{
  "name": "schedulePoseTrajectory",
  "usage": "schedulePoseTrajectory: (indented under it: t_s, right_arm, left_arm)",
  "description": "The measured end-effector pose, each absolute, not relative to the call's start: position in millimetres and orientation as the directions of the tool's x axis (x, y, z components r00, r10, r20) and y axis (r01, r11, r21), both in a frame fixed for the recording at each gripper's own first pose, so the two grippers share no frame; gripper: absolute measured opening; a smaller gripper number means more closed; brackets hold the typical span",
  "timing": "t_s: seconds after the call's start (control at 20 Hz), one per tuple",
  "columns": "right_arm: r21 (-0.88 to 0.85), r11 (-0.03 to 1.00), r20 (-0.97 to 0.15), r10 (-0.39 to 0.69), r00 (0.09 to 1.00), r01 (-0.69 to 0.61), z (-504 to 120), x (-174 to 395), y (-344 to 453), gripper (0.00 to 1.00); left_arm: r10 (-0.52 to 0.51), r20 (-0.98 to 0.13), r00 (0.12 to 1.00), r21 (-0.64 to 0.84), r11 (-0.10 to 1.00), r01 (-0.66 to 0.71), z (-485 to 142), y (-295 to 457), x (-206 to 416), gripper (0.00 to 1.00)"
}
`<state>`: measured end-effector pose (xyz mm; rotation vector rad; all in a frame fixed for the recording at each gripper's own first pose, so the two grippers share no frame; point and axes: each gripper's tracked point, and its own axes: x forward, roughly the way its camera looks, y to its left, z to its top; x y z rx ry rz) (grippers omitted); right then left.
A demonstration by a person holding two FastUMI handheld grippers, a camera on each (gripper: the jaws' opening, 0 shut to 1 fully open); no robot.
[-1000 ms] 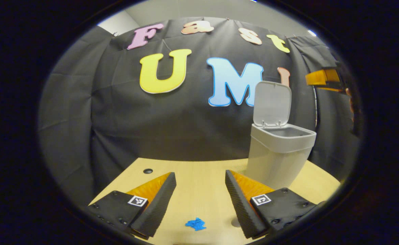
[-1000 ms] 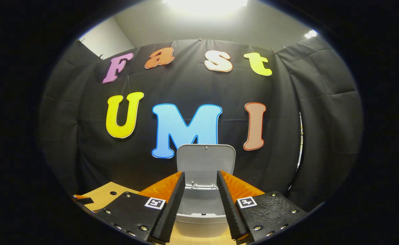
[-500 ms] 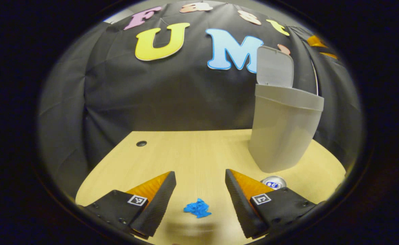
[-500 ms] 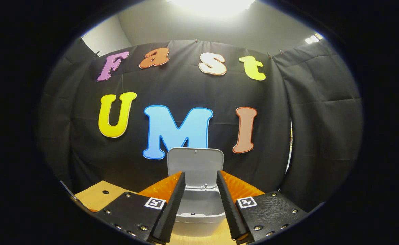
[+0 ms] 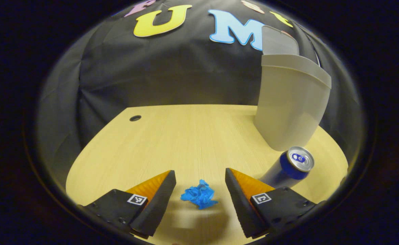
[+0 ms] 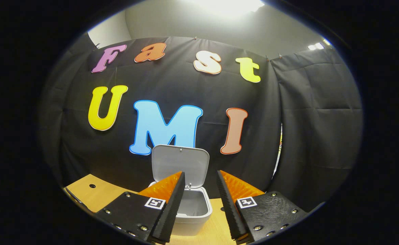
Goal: Press the lid of the desktop garbage bin to open it, pick up the crumpled paper on the desktop and throw it into the bin, then pick up the pop can on the desktop and drop it into the bin, and finally close the garbage bin lid.
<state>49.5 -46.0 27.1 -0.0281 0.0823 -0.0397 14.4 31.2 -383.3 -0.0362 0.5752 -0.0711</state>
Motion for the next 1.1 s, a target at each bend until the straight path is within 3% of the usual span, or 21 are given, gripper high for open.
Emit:
schedulePoseTrajectory:
  t_s: [0.15, 0.55, 0.8, 0.85, 0.9, 1.1]
  right_arm:
    - [-0.047, 0.999, -0.092, -0.027, 0.995, 0.023, 23.7, 50.1, -40.9, 0.68]
    - [-0.056, 0.998, -0.112, -0.029, 0.993, 0.023, 19.3, 50.0, -42.5, 0.68]
    - [-0.053, 0.998, -0.119, -0.033, 0.992, 0.027, 16.2, 51.8, -43.9, 0.68]
    - [-0.054, 0.998, -0.122, -0.031, 0.992, 0.025, 15.0, 51.7, -43.7, 0.68]
    - [-0.053, 0.998, -0.124, -0.027, 0.992, 0.021, 14.5, 52.1, -43.2, 0.68]
    - [-0.054, 0.998, -0.126, -0.020, 0.992, 0.014, 12.7, 52.4, -41.5, 0.68]
  left_arm:
    - [-0.076, -0.569, 0.819, -0.054, 0.997, 0.055, -398.2, 31.0, 16.2, 0.96]
    - [-0.072, -0.630, 0.773, -0.051, 0.997, 0.052, -427.1, 33.3, 8.4, 0.99]
    - [-0.041, -0.632, 0.774, -0.012, 0.999, 0.042, -431.8, 35.2, 9.1, 0.95]
    - [-0.032, -0.630, 0.776, -0.009, 0.999, 0.034, -431.2, 37.2, 11.2, 0.90]
    - [-0.026, -0.631, 0.775, -0.004, 1.000, 0.031, -432.6, 36.9, 11.8, 0.72]
    - [-0.012, -0.630, 0.776, 0.007, 1.000, 0.022, -430.0, 34.8, 12.2, 0.44]
